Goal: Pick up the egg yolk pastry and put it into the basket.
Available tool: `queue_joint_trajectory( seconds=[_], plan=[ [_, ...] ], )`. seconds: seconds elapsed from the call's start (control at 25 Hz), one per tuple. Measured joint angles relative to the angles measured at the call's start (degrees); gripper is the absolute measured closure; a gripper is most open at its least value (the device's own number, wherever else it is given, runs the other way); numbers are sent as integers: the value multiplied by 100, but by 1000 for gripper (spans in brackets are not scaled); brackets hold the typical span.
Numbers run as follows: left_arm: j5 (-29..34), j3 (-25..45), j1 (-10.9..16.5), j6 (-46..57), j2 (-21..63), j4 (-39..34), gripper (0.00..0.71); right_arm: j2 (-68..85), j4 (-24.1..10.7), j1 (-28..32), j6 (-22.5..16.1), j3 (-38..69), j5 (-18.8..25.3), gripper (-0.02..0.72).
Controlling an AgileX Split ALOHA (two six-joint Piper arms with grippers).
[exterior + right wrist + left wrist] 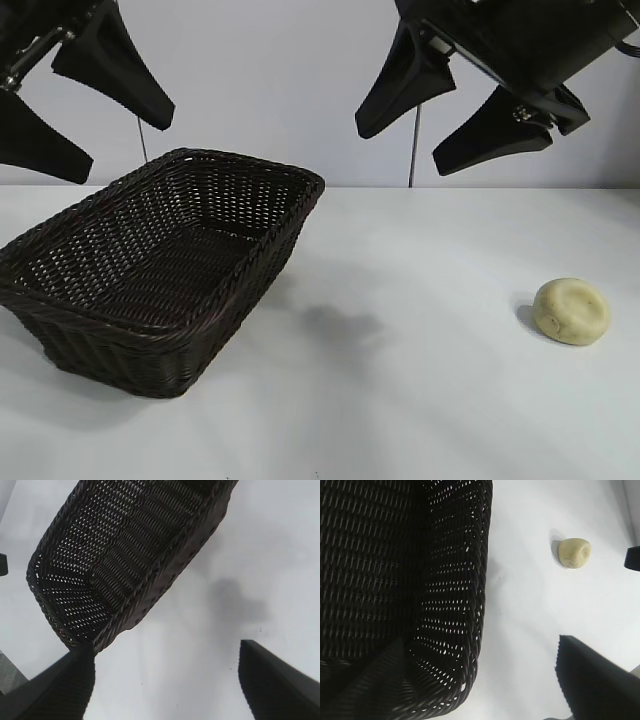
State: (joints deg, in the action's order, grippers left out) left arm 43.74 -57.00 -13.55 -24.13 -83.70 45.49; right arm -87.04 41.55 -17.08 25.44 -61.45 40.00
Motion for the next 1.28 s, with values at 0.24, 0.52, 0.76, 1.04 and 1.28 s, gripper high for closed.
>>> queue_joint_trajectory(
  seconds=[0.24, 0.52, 0.76, 1.04, 1.28],
  plan=[
    [0, 0, 0, 0, 0, 0, 112, 0, 0, 0, -5, 0, 0, 136],
    [0, 0, 0, 0, 0, 0, 112, 0, 0, 0, -5, 0, 0, 136],
    [-7, 0, 0, 0, 0, 0, 112, 0, 0, 0, -5, 0, 9, 136],
    [-69, 0, 0, 26, 0, 22, 112, 0, 0, 0, -10, 0, 55, 136],
    [-31, 0, 0, 1375, 0, 33, 112, 0, 0, 0, -10, 0, 60, 136]
  ],
)
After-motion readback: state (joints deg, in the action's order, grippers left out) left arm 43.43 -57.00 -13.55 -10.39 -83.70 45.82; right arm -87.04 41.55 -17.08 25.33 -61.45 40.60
